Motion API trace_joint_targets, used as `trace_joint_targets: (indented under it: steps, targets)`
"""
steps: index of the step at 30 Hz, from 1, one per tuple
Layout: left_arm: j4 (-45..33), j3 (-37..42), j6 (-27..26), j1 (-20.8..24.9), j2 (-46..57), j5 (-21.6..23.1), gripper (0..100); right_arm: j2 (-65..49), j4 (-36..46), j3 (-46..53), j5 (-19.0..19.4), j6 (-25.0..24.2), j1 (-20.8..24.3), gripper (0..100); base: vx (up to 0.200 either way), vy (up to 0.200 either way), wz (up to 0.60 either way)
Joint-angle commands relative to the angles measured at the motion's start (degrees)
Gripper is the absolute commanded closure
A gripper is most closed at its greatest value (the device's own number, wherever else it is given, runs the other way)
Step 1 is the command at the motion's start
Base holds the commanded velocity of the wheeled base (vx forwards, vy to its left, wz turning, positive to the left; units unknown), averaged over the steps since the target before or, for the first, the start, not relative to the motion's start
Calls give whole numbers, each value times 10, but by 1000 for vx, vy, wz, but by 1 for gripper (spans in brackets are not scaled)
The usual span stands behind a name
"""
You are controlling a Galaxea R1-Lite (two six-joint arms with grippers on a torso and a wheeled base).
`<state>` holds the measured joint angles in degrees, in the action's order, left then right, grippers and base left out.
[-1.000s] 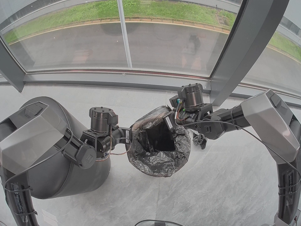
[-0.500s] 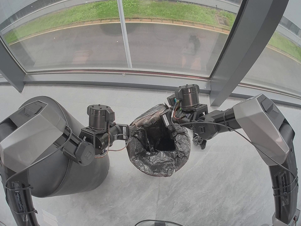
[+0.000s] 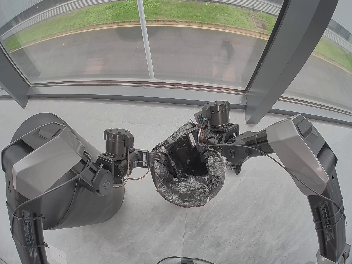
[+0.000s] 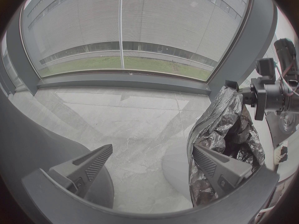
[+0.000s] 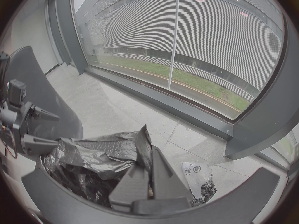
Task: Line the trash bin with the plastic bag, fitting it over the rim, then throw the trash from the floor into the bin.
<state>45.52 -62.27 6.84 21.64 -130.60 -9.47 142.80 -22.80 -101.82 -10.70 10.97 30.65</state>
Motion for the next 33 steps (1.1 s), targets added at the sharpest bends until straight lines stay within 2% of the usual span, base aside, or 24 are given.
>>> trace_joint_targets:
  steps: [1,5,6,17,24,30,33]
  targets:
    - [0,0,0,1,-7,0,0,4,-4,-8,-3,-5,-1,100,0,0,0]
    - [0,0,1,-1,-6,0,0,0,-4,-6,-3,-7,0,100,0,0,0]
    - [0,0,1,-1,-6,0,0,0,-4,-6,-3,-7,0,0,0,0,0]
    - [1,7,6,-1,12,0,0,-6,-6,0,-5,-10,5,0,0,0,0]
    - [0,11,10,5,28,0,0,-52,-13,36,-5,-10,10,0,0,0,0]
    - [0,12,11,8,30,0,0,-67,-17,48,-5,-17,22,0,0,0,0]
    - [0,16,12,8,31,0,0,-73,-34,58,-5,-21,42,0,0,0,0]
